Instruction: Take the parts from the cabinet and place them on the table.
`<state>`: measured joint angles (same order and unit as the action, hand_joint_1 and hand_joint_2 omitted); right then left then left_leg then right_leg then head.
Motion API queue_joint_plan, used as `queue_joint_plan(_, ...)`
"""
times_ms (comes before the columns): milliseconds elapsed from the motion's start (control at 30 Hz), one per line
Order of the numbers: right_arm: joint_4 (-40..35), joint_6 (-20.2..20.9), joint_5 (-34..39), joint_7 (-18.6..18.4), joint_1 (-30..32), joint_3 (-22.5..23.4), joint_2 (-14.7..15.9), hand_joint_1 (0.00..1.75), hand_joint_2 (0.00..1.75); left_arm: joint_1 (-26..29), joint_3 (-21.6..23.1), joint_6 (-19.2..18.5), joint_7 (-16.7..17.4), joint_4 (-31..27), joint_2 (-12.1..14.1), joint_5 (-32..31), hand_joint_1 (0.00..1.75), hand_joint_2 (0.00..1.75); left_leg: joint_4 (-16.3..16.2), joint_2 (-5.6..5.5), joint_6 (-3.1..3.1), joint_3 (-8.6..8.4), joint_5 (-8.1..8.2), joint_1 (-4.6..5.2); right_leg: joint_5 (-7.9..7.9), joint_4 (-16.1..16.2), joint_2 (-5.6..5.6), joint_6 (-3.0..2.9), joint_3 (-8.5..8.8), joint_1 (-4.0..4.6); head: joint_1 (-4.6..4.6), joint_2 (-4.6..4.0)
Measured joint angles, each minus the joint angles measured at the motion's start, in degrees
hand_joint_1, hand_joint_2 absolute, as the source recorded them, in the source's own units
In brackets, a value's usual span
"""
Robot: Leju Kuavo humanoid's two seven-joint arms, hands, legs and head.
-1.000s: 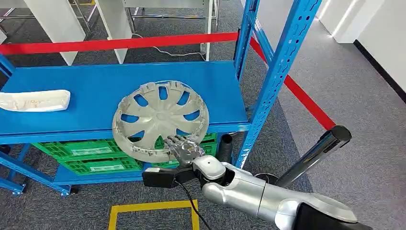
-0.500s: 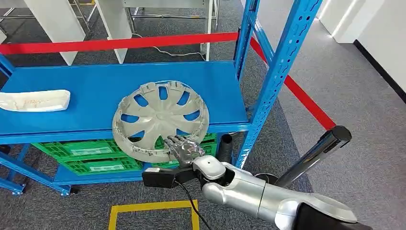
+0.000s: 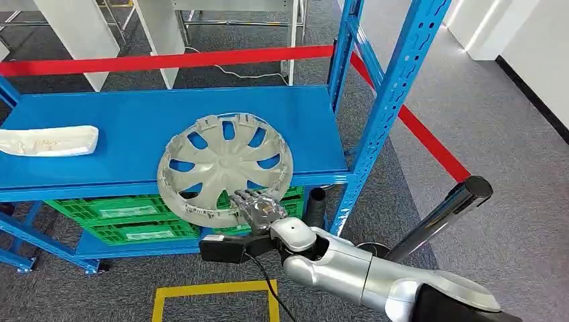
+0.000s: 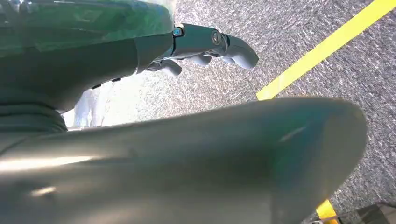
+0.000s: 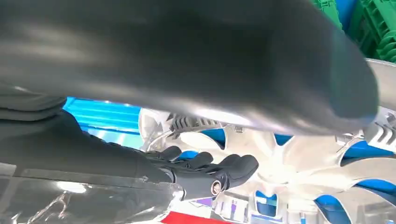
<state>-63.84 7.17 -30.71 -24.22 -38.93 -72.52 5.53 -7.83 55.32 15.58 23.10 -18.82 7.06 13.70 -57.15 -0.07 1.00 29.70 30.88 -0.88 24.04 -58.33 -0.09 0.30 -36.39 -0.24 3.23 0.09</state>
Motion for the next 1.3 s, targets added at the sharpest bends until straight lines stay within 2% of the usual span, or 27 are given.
queue_joint_plan(1300, 0.00, 0.00, 0.00, 0.00, 0.00, 0.00, 0.00, 0.00, 0.00, 0.00, 0.00, 0.00, -0.02, 0.00, -0.02, 0.00, 0.00, 0.00, 0.01, 0.00, 0.00, 0.00, 0.00, 0.00, 0.01, 0.00, 0.00, 0.01, 0.00, 0.00, 0.00, 0.00)
